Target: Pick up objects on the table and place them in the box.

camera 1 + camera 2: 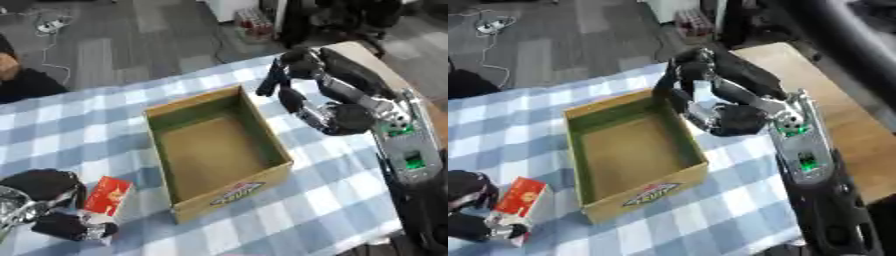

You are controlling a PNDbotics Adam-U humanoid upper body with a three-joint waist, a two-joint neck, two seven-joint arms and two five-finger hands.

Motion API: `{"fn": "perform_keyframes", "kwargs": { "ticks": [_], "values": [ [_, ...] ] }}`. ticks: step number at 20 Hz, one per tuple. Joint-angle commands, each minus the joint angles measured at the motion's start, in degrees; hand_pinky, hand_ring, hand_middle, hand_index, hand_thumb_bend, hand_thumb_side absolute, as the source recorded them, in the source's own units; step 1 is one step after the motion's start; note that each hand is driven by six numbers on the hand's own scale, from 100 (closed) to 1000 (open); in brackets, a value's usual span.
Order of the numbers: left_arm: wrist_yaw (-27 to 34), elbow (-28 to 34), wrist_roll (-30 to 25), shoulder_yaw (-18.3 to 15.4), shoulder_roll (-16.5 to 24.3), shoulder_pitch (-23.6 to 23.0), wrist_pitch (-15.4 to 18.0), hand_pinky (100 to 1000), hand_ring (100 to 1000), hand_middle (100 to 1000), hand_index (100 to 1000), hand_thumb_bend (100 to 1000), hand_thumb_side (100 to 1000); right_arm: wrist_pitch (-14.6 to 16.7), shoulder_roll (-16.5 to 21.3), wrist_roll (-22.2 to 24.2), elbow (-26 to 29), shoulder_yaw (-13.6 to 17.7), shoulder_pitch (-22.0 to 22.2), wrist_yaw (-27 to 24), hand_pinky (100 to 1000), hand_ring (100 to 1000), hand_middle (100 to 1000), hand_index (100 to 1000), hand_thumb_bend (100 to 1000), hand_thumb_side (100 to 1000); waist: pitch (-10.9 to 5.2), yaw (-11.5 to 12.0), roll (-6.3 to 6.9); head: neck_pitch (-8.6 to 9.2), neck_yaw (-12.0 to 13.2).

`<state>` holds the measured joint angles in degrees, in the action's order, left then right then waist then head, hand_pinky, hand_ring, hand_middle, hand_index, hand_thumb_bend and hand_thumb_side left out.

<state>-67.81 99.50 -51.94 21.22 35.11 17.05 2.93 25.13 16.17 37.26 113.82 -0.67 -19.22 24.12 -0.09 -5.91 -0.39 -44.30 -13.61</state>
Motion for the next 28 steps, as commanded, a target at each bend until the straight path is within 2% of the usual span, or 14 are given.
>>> {"fn": "perform_keyframes", "kwargs": {
  "ticks": [1, 11, 20, 21, 23, 25, 28],
  "values": [
    [-1.0, -0.2, 0.0, -0.1, 0.4, 1.1, 0.9, 194, 453, 558, 717, 605, 1000, 0.5, 0.3, 0.4, 0.8, 0.2, -1.1, -0.4, 413, 375, 534, 706, 100, 1000, -0.5, -0.2, 0.14, 0.18, 0.0],
    [-1.8, -1.0, 0.0, 0.4, 0.2, 1.5, 1.5, 198, 453, 556, 712, 556, 1000, 0.5, 0.2, 0.4, 0.8, 0.2, -1.2, -0.5, 413, 375, 533, 705, 100, 1000, -0.48, -0.3, 0.17, 0.18, -0.1],
    [-2.8, -1.9, 0.0, 1.3, -0.1, 1.9, 2.4, 210, 459, 562, 715, 565, 1000, 0.5, 0.1, 0.5, 0.8, 0.2, -1.5, -0.7, 413, 375, 533, 704, 100, 1000, -0.44, -0.6, 0.22, 0.18, 0.1],
    [-3.0, -2.0, 0.0, 1.4, 0.0, 2.0, 2.5, 220, 463, 566, 718, 594, 1000, 0.5, 0.0, 0.5, 0.8, 0.2, -1.5, -0.7, 413, 375, 533, 704, 100, 1000, -0.44, -0.6, 0.23, 0.18, 0.2],
    [-3.8, -2.1, 0.0, 1.8, 0.2, 2.2, 3.0, 226, 465, 569, 719, 591, 1000, 0.5, 0.0, 0.5, 0.8, 0.1, -1.6, -0.8, 413, 375, 533, 703, 100, 1000, -0.44, -0.7, 0.26, 0.18, 0.4],
    [-4.6, -2.3, 0.0, 2.2, 0.4, 2.3, 3.6, 239, 470, 575, 723, 666, 1000, 0.5, 0.0, 0.5, 0.8, 0.2, -1.6, -0.8, 413, 375, 533, 703, 100, 1000, -0.46, -0.7, 0.32, 0.18, 1.2],
    [-5.4, -2.8, 0.0, 2.6, 0.5, 2.3, 4.4, 241, 469, 575, 725, 677, 1000, 0.5, 0.0, 0.5, 0.8, 0.2, -1.6, -0.8, 413, 375, 533, 703, 100, 1000, -0.46, -0.7, 0.32, 0.18, 1.3]
  ]
}}
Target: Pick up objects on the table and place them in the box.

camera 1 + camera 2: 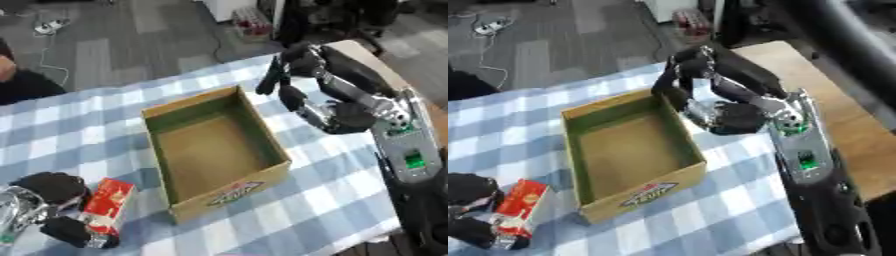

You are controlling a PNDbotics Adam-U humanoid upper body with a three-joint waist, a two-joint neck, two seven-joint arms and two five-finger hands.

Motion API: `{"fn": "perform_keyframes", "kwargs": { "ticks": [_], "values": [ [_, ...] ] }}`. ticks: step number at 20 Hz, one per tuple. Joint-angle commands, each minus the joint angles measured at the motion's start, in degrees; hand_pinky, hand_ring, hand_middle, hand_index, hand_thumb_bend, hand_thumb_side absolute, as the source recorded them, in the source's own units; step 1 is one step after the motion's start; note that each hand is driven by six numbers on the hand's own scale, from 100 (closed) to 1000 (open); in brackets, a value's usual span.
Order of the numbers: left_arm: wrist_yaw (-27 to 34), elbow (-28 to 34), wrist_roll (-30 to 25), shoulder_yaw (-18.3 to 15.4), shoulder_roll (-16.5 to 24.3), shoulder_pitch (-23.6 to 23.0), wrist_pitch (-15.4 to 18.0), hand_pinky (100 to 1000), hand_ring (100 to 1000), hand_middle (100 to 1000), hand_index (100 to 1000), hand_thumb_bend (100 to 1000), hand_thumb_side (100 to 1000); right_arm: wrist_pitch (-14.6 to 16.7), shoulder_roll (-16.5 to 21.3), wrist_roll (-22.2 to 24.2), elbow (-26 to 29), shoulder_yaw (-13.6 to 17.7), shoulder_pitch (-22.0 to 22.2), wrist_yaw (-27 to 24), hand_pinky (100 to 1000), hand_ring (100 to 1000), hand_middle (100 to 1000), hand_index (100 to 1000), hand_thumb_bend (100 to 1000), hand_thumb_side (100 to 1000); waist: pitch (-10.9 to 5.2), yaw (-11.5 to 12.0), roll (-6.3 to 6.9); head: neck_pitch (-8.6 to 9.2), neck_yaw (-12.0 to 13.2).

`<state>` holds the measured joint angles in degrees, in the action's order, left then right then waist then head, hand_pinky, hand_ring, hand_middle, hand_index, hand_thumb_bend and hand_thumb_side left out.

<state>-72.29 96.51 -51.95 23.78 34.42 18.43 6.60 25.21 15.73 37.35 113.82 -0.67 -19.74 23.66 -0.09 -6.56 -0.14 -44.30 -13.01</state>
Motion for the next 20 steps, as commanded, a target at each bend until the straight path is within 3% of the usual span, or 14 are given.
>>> {"fn": "perform_keyframes", "kwargs": {
  "ticks": [1, 4, 6, 7, 8, 9, 10, 11, 12, 20],
  "values": [
    [-1.1, -0.1, 0.0, 0.1, 1.1, 0.9, 1.0, 241, 469, 575, 725, 674, 1000, 0.4, 0.4, 0.4, 0.8, 0.2, -1.1, -0.4, 413, 375, 533, 703, 100, 1000, -0.47, -0.1, 0.06, 0.18, 0.7],
    [-1.7, -0.7, 0.0, 0.3, 1.0, 0.9, 1.6, 240, 464, 569, 714, 626, 1000, 0.4, 0.4, 0.4, 0.8, 0.2, -1.1, -0.4, 413, 375, 533, 702, 100, 1000, -0.49, -0.1, 0.04, 0.18, 0.6],
    [-2.1, -1.1, 0.0, 0.3, 1.0, 0.9, 1.9, 236, 458, 561, 696, 545, 1000, 0.4, 0.4, 0.4, 0.8, 0.2, -1.1, -0.4, 413, 375, 532, 702, 100, 1000, -0.5, 0.0, 0.04, 0.18, 0.6],
    [-2.3, -1.2, 0.0, 0.3, 1.0, 0.9, 2.1, 237, 459, 562, 698, 556, 1000, 0.4, 0.4, 0.4, 0.8, 0.2, -1.1, -0.4, 413, 375, 532, 702, 100, 1000, -0.5, 0.0, 0.04, 0.18, 0.6],
    [-2.4, -1.3, 0.0, 0.3, 0.9, 0.9, 2.1, 229, 452, 553, 675, 411, 1000, 0.4, 0.4, 0.4, 0.8, 0.2, -1.1, -0.4, 413, 375, 532, 702, 100, 1000, -0.5, -0.1, 0.04, 0.18, 0.6],
    [-2.6, -1.3, 0.0, 0.2, 0.9, 0.9, 2.1, 231, 454, 555, 679, 436, 1000, 0.4, 0.4, 0.3, 0.8, 0.2, -1.1, -0.4, 413, 375, 532, 702, 100, 1000, -0.49, -0.1, 0.03, 0.18, 0.5],
    [-2.5, -1.2, 0.0, 0.1, 0.8, 0.9, 2.0, 208, 437, 532, 629, 217, 966, 0.4, 0.4, 0.3, 0.8, 0.2, -1.1, -0.4, 413, 375, 532, 702, 100, 1000, -0.48, -0.1, 0.03, 0.18, 0.5],
    [-2.3, -1.1, 0.0, 0.0, 0.7, 0.8, 1.8, 208, 437, 532, 629, 217, 966, 0.4, 0.4, 0.3, 0.8, 0.2, -1.1, -0.4, 413, 375, 532, 702, 100, 1000, -0.47, 0.0, 0.02, 0.18, 0.5],
    [-2.0, -1.0, 0.0, 0.0, 0.6, 0.8, 1.6, 191, 424, 516, 584, 145, 869, 0.5, 0.4, 0.3, 0.8, 0.2, -1.1, -0.4, 413, 375, 532, 702, 100, 1000, -0.46, 0.0, 0.02, 0.18, 0.5],
    [-0.3, 1.8, 0.0, -1.0, 0.5, 0.6, 2.3, 125, 369, 470, 495, 115, 747, 0.5, 0.4, 0.3, 0.8, 0.3, -1.1, -0.4, 413, 375, 532, 702, 100, 1000, -0.49, 0.1, 0.0, 0.18, 0.3]
  ]
}}
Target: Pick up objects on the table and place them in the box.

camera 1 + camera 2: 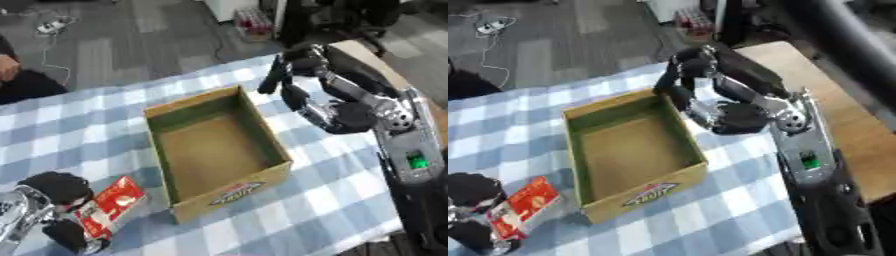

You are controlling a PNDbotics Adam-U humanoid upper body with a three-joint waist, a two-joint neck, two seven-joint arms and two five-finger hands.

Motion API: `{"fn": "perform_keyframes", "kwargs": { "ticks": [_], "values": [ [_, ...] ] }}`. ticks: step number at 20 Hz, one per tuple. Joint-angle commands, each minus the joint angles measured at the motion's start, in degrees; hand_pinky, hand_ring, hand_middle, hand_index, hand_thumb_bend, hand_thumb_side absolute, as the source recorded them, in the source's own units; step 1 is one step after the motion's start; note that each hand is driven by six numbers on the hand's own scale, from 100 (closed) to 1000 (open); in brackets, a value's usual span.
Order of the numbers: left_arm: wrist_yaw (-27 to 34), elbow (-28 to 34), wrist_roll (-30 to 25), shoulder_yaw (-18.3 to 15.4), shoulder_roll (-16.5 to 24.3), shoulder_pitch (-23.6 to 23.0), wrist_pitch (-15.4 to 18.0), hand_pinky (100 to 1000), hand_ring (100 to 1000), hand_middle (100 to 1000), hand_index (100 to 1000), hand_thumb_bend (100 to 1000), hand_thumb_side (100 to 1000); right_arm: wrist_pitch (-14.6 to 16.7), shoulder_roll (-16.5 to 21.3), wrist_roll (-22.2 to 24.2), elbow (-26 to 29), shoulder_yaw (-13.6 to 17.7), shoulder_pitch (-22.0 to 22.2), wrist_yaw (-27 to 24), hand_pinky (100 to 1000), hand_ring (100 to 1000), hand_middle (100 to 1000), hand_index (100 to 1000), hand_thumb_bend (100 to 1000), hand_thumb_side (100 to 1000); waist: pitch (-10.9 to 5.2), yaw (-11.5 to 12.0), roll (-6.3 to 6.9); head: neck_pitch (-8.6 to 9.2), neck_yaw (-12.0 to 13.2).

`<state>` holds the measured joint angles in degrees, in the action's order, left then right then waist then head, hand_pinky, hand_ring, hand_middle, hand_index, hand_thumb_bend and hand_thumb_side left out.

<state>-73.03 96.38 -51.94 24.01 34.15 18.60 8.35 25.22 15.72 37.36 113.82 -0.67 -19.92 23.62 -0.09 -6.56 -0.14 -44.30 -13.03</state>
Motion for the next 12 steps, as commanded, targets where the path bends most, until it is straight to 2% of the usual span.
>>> {"fn": "perform_keyframes", "kwargs": {
  "ticks": [1, 6, 12],
  "values": [
    [0.4, 2.4, 0.0, -1.7, 0.8, 0.4, 0.7, 119, 363, 461, 489, 115, 743, 0.4, 0.4, 0.3, 0.8, 0.3, -0.9, -0.3, 413, 375, 532, 702, 100, 1000, -0.5, 0.1, -0.02, 0.19, 0.2],
    [0.9, 5.4, 0.0, -5.3, 1.3, -0.3, 0.5, 100, 269, 326, 423, 100, 732, 0.4, 0.5, 0.2, 0.8, 0.4, -0.7, -0.2, 413, 375, 532, 703, 100, 1000, -0.49, 0.4, -0.1, 0.19, 0.0],
    [4.7, 11.5, 0.0, -10.5, 3.2, -1.2, -1.2, 100, 227, 297, 415, 106, 739, 0.3, 0.6, 0.1, 0.8, 0.5, -0.5, -0.1, 413, 375, 532, 703, 100, 1000, -0.52, 0.8, -0.19, 0.19, -0.3]
  ]
}}
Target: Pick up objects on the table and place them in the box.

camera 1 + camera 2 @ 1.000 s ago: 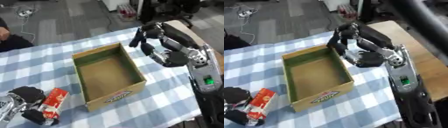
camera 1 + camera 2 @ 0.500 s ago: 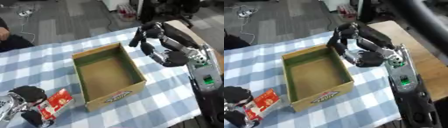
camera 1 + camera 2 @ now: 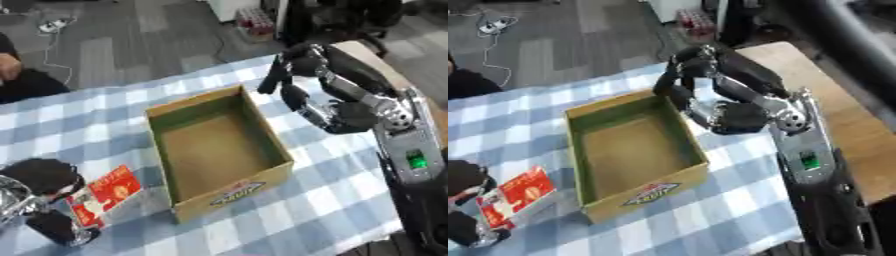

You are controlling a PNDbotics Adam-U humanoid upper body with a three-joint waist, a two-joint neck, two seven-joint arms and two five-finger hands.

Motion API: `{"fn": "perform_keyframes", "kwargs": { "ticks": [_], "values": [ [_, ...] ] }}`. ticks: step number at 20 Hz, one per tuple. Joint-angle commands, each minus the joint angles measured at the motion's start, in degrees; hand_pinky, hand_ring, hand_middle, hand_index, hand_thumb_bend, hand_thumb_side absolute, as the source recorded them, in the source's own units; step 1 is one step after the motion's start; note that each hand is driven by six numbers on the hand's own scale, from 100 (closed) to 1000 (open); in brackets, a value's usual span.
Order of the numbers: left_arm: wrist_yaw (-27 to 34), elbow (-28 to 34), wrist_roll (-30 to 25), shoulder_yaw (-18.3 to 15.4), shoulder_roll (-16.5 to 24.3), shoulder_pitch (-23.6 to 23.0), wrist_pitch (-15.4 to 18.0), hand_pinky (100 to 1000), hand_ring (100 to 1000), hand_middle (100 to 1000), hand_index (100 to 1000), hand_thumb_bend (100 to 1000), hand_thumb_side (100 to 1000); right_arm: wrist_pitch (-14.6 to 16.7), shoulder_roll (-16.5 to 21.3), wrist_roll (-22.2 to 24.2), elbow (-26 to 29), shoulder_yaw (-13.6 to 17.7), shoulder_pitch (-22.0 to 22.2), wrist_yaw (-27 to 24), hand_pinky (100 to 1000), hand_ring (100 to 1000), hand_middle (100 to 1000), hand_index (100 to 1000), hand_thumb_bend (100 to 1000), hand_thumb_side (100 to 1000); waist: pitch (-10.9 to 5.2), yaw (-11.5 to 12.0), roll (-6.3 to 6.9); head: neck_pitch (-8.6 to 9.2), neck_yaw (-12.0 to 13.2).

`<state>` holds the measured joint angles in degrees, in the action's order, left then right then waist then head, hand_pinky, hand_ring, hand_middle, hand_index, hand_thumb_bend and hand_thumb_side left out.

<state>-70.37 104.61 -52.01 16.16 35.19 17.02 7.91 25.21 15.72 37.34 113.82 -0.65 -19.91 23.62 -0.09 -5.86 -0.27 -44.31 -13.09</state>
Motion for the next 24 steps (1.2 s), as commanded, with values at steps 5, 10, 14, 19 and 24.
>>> {"fn": "perform_keyframes", "kwargs": {
  "ticks": [5, 10, 14, 19, 24],
  "values": [
    [6.4, 8.6, 0.0, -6.3, 4.2, 0.9, -2.2, 100, 210, 288, 409, 100, 735, 0.3, 0.8, 0.1, 0.8, 0.5, -0.2, 0.0, 413, 375, 533, 705, 100, 1000, -0.67, 0.4, -0.11, 0.19, -0.6],
    [9.2, 9.9, 0.0, -7.6, 5.7, 2.7, -1.5, 100, 205, 285, 407, 104, 738, 0.3, 0.9, 0.2, 0.8, 0.4, 0.0, 0.0, 413, 375, 533, 705, 100, 1000, -0.75, 0.5, -0.12, 0.19, -0.5],
    [11.9, 9.8, 0.0, -5.6, 5.9, 3.7, 1.2, 100, 196, 272, 403, 125, 749, 0.4, 0.7, 0.3, 0.8, 0.2, -0.2, -0.2, 415, 375, 533, 705, 100, 1000, -0.74, 0.2, -0.06, 0.33, 0.2],
    [14.9, 8.9, 2.2, -2.7, 5.3, 6.0, 6.0, 100, 177, 249, 393, 146, 758, 0.5, 0.3, 0.4, 0.8, 0.1, -0.6, -0.4, 415, 375, 532, 702, 100, 1000, -0.68, -0.4, 0.09, 0.97, 0.6],
    [13.5, 5.6, 12.7, 0.6, 4.9, 9.2, 11.0, 100, 171, 238, 386, 143, 774, 0.7, -0.1, 0.6, 0.8, -0.1, -1.1, -0.6, 415, 375, 532, 701, 100, 1000, -0.62, -1.0, 0.29, 1.44, 1.0]
  ]
}}
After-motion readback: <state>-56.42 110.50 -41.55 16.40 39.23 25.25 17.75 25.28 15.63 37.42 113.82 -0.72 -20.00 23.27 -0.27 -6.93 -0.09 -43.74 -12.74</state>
